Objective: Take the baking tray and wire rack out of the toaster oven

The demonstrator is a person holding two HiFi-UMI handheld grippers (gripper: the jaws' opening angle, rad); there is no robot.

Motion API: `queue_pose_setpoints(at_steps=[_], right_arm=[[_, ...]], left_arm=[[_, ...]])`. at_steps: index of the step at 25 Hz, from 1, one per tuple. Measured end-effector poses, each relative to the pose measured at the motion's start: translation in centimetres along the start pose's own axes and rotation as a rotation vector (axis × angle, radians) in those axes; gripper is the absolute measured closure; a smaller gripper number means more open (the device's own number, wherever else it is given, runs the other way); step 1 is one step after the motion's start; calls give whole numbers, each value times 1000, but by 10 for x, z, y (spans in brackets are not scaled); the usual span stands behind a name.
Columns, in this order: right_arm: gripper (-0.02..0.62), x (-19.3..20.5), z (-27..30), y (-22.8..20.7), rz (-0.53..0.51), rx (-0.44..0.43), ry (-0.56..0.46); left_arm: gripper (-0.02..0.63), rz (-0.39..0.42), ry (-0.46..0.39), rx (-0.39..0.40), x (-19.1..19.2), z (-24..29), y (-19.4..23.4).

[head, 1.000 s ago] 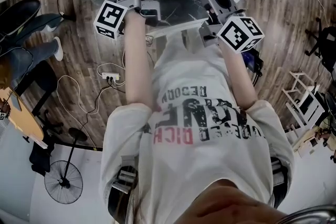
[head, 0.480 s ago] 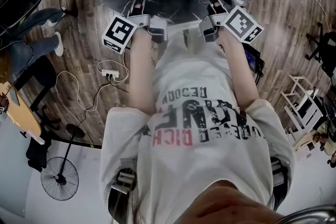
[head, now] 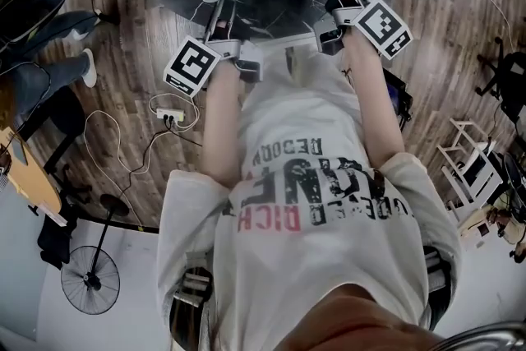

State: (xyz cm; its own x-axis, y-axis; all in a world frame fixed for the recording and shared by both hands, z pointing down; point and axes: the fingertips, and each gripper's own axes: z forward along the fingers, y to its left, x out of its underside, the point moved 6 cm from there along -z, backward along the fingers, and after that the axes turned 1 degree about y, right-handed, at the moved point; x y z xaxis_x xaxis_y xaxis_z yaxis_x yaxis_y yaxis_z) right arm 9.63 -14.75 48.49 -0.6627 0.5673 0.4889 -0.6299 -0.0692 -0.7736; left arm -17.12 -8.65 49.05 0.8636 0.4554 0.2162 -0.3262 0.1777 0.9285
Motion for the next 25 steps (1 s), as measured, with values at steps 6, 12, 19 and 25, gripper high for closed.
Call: queue_pose_setpoints(at_steps=[6,12,19,25], right_arm=[[454,0,-4,-2,-21,13,6],[457,-1,-6,-3,-16,9,8],[459,2,-9,-3,-16,15,15],[462,9,-21,-8,-12,40,31]], left_arm=[[520,22,6,-29,1,1,2],[437,25,-39,-27,-7,3,4],[546,99,-17,-95,-21,8,8],[543,183,72,-112,-13,-1,9]])
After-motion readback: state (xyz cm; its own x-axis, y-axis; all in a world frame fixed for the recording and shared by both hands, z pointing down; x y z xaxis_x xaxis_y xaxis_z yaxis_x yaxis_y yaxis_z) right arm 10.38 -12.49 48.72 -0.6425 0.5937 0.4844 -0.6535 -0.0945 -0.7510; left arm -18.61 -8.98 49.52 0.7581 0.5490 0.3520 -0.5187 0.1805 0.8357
